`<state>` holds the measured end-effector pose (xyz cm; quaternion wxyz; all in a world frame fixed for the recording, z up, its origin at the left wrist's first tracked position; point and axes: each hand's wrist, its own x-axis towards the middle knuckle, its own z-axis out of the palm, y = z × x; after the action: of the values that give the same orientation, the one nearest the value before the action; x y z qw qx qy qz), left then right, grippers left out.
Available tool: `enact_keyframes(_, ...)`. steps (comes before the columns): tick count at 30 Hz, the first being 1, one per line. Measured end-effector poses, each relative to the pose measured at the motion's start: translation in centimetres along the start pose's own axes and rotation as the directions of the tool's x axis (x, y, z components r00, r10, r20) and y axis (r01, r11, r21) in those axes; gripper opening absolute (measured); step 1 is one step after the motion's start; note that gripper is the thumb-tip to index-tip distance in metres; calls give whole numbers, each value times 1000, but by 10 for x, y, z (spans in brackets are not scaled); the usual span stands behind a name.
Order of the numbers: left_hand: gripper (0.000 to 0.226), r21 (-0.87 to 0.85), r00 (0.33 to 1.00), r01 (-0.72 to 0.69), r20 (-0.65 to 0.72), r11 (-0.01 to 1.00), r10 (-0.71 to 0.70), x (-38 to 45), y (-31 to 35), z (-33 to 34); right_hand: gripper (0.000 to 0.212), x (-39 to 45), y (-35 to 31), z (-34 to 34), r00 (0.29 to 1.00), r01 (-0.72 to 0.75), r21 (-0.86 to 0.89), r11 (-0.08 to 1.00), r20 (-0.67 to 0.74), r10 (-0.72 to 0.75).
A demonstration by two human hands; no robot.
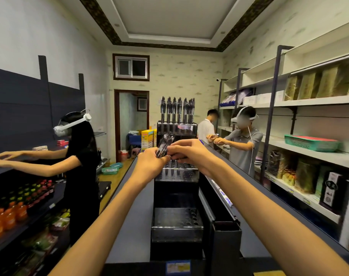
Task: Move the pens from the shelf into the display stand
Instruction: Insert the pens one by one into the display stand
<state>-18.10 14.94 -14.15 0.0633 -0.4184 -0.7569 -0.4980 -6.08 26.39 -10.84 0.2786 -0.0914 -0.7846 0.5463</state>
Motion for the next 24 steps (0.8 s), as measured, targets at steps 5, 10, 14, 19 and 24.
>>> enact_keyframes(5,19,20,1000,0,19,1000,0,-2,6,4,21,-5,4,-2,1000,14,3,1000,1,-14)
enact_keyframes(10,23,-2,999,36,23,999,-36,-3,10,3,30,-3,5,3,994,27,106,994,-106,-16)
enact_keyframes(14,22,-2,996,79,47,997,-79,-5,11,-2,28,2,1,4,982,52,291,955,-189,5)
enact_keyframes(19,38,30,994,110,-17,993,-110,-12,-2,-11,17,15,-1,-16,905,124,126,984,-422,-60)
enact_keyframes(24,44,48,994,101,-55,994,-98,-14,-6,-18,20,21,8,-28,833,78,-422,903,-470,-292)
